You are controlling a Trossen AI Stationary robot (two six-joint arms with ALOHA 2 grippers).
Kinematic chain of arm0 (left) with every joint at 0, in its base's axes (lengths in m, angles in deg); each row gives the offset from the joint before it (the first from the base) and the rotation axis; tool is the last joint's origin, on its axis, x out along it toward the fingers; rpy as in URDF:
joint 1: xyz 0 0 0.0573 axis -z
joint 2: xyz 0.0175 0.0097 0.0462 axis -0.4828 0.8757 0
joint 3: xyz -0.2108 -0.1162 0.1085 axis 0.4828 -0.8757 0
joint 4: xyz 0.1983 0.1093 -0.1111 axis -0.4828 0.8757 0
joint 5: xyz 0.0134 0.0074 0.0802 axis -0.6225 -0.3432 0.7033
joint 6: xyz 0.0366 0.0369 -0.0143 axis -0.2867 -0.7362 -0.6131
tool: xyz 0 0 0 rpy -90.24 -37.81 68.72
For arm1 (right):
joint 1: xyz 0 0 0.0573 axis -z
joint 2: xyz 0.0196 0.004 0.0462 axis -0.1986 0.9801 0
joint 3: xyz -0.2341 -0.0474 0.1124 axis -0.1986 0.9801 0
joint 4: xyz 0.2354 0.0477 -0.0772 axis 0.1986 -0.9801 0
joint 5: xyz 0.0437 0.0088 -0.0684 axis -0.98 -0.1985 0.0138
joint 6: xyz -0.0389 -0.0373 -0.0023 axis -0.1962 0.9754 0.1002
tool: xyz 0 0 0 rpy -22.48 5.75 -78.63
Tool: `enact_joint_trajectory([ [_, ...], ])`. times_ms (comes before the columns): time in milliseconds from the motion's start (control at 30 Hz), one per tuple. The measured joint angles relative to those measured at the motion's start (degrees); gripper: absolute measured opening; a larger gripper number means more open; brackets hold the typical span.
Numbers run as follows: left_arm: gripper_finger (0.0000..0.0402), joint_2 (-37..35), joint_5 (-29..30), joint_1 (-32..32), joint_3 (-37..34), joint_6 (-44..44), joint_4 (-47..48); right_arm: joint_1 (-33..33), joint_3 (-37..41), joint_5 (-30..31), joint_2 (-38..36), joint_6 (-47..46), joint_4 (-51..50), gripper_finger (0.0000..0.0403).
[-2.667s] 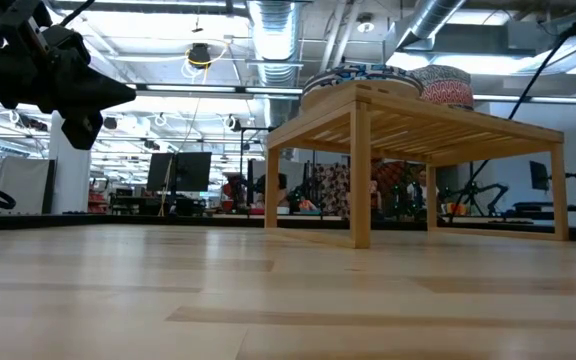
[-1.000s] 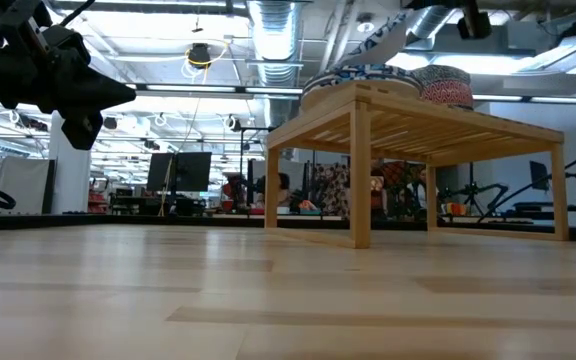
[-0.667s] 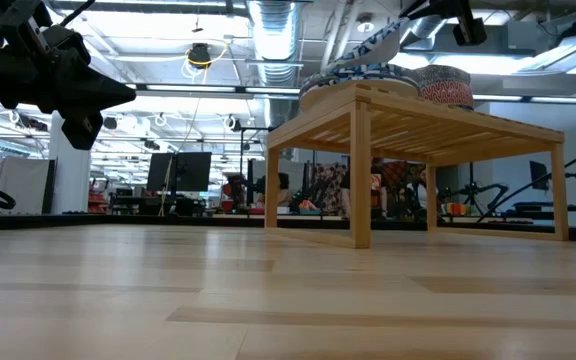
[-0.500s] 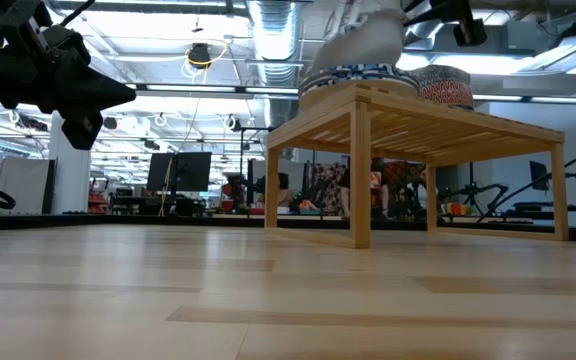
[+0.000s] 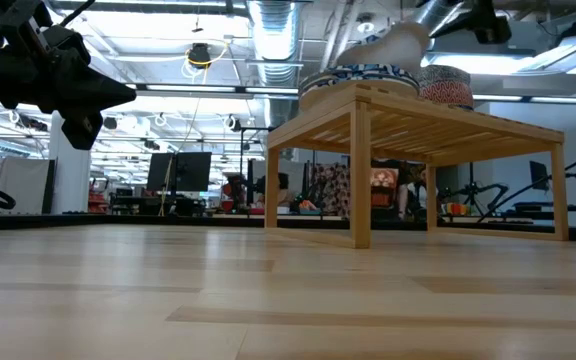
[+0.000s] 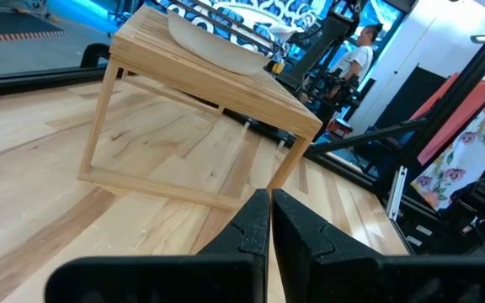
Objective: Place and stack bowls onto a shelf
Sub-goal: Stack the white pattern bowl on top of the white pattern bowl on the shelf, then return to Home Position
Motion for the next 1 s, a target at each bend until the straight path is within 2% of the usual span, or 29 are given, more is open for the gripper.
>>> enact_joint_trajectory([
  [267, 0.0, 0.0, 0.02, 0.0, 0.0, 0.01, -0.01, -5.12, 0.02, 1.85, 7.0, 0.04, -0.06, 0.026],
  [433, 0.0, 0.02, 0.02, 0.02, 0.0, 0.0, 0.0, -6.65, 0.02, 1.83, 7.96, 1.5, -0.88, 0.026],
  [500, 0.0, 0.0, 0.0, 0.02, 0.02, 0.0, -0.02, -6.67, 0.02, 2.44, 7.05, 1.76, -1.26, 0.026],
  [600, 0.0, 0.02, 0.0, 0.02, 0.0, 0.01, 0.0, -6.52, 0.0, 6.42, 4.92, 1.77, -1.9, 0.026],
  [700, 0.0, 0.02, 0.01, 0.01, 0.0, 0.0, 0.0, -8.12, 0.0, 6.76, 2.86, 3.76, -0.9, 0.026],
  [800, 0.0, 0.0, 0.0, 0.02, 0.0, 0.0, -0.02, -12.13, -0.04, 8.97, 0.0, 8.09, -1.71, 0.026],
  [867, 0.0, 0.0, 0.02, 0.02, 0.0, 0.0, 0.0, -15.24, 0.3, 12.74, -1.49, 9.31, -3.97, 0.026],
  [1000, 0.0, 0.0, 0.02, 0.01, 0.0, 0.01, -0.02, -22.04, 6.17, 15.61, -4.47, 9.13, -1.43, 0.026],
])
